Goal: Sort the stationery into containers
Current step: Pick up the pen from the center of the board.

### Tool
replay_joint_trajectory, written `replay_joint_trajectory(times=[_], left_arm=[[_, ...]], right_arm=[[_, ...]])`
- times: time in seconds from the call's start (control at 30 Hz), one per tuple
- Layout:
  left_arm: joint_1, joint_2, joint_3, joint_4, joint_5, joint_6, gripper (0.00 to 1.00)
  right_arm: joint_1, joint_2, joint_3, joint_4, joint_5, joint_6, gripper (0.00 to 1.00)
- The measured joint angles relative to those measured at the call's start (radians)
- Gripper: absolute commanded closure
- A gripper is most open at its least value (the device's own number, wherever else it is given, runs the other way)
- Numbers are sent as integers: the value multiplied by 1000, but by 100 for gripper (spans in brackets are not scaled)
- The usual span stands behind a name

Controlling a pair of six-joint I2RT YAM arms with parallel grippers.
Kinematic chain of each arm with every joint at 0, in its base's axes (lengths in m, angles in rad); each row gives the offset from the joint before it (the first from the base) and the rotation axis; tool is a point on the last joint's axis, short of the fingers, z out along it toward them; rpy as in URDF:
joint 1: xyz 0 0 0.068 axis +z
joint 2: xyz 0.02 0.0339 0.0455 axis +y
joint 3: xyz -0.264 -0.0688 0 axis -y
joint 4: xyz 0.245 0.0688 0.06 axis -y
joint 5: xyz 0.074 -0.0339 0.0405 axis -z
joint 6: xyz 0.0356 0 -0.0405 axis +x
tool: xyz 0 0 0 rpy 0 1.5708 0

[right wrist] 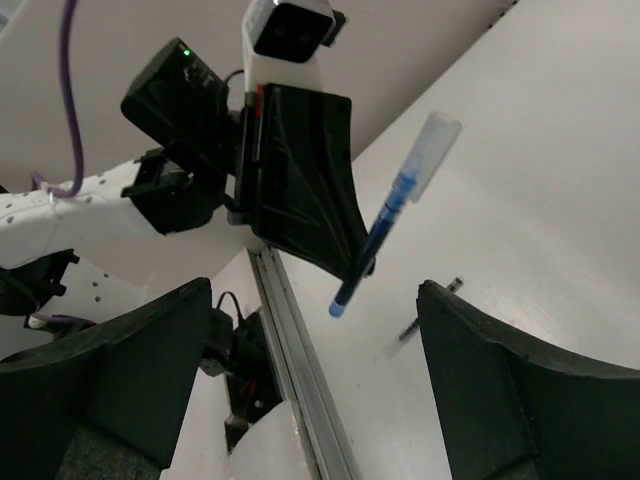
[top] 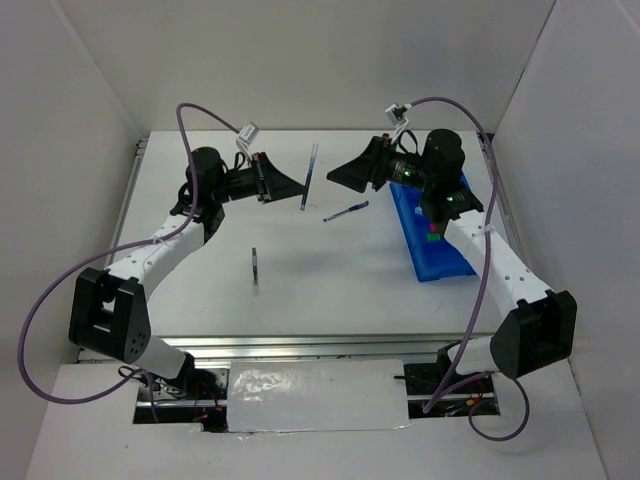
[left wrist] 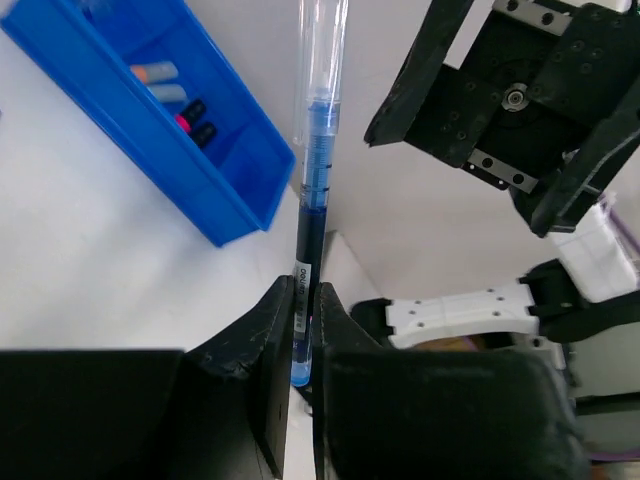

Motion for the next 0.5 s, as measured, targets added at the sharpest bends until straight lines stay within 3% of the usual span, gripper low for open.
replay_joint_trajectory(times=[0.23, 0.5], left_arm=[[-1, 0, -25, 96, 28, -130, 100], [-3, -2, -25, 129, 44, -160, 100]], right_arm=[[72, 62, 62, 19, 34, 11, 13], [78, 107, 74, 17, 89, 40, 21]])
